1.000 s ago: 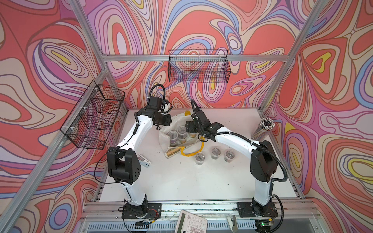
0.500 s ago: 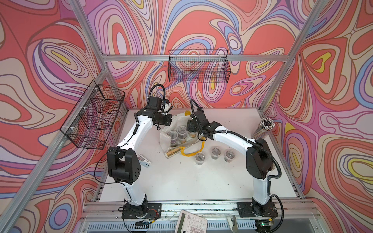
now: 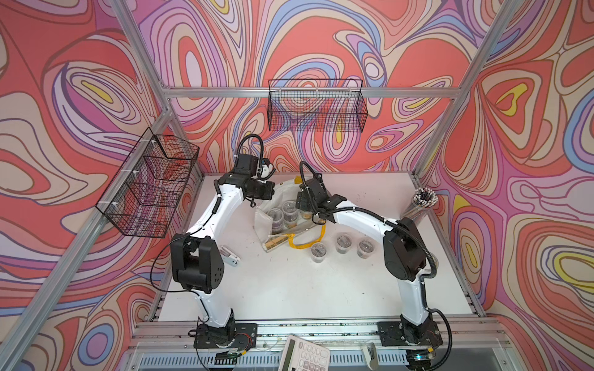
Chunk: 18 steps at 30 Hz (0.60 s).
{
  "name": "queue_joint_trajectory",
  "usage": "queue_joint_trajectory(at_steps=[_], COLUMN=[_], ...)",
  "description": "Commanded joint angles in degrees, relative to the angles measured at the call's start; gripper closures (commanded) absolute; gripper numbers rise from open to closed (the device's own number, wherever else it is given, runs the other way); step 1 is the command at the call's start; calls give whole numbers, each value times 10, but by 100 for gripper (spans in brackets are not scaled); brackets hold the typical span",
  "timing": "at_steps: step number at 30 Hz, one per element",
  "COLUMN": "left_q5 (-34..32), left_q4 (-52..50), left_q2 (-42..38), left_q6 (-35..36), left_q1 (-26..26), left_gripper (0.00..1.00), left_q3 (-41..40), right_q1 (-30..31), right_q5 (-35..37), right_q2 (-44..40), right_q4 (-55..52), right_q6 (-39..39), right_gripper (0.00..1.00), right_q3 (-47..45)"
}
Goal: Take out the seed jars from the canvas bag
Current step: Pick up the seed jar from the canvas bag.
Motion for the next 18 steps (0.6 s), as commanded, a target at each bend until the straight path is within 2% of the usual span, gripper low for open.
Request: queue_joint_trajectory(at_steps=[1, 7, 14, 18], left_q5=[11, 11, 12, 12], left_q4=[7, 8, 7, 7], left_q2=[-10, -12, -15, -15], left_q6=[-8, -9, -8, -9], left_q1=[-1, -1, -1, -1], left_gripper=[100, 100, 100, 100], left_q3=[-10, -10, -10, -11], right_q1=[-7, -10, -10, -10], right_q5=[18, 21, 27, 32], right_q2=[19, 32, 53, 63], right_q4=[-7, -1, -4, -5], right_q6=[9, 5, 0, -3], right_gripper=[11, 15, 11, 14], right_q3=[16, 24, 47, 57])
